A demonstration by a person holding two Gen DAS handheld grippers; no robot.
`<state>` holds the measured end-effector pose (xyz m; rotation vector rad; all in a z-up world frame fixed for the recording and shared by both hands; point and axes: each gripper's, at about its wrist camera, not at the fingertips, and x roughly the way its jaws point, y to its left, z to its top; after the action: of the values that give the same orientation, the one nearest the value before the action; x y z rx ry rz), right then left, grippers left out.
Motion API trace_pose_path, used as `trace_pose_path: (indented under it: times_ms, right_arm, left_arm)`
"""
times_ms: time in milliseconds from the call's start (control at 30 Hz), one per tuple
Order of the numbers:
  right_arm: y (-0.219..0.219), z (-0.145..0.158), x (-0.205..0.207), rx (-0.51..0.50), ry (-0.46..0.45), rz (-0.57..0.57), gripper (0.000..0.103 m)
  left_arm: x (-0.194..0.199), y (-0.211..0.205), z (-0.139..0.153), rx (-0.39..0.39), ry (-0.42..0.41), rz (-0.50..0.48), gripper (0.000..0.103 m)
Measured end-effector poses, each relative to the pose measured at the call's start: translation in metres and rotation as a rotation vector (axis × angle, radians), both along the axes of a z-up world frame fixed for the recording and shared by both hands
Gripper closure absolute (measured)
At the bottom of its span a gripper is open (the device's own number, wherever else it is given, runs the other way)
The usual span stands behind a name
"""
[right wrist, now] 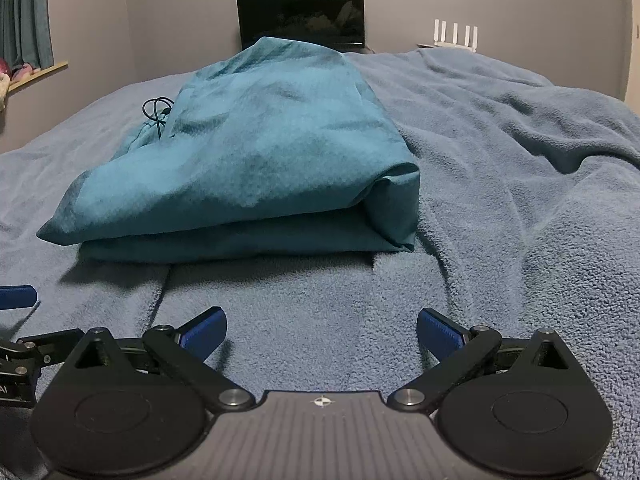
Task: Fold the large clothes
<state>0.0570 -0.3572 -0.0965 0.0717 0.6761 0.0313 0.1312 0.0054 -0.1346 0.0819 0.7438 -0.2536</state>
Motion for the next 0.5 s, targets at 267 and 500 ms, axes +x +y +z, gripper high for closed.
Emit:
trace_pose_path:
  times_ms: [267, 500]
  right_arm:
    - [0.0008, -0.0006, 0.0005, -0.002, 0.004, 0.001, 0.0]
    - [0.0007, -0.0009, 0.0004, -0.002, 0.004, 0.002, 0.0]
  left_arm:
    - [-0.0002, -0.0001, 0.0003, -0.001, 0.0, 0.0, 0.006]
    - [0.0, -0.0001, -0.0011, 0.003, -0.002, -0.004, 0.006]
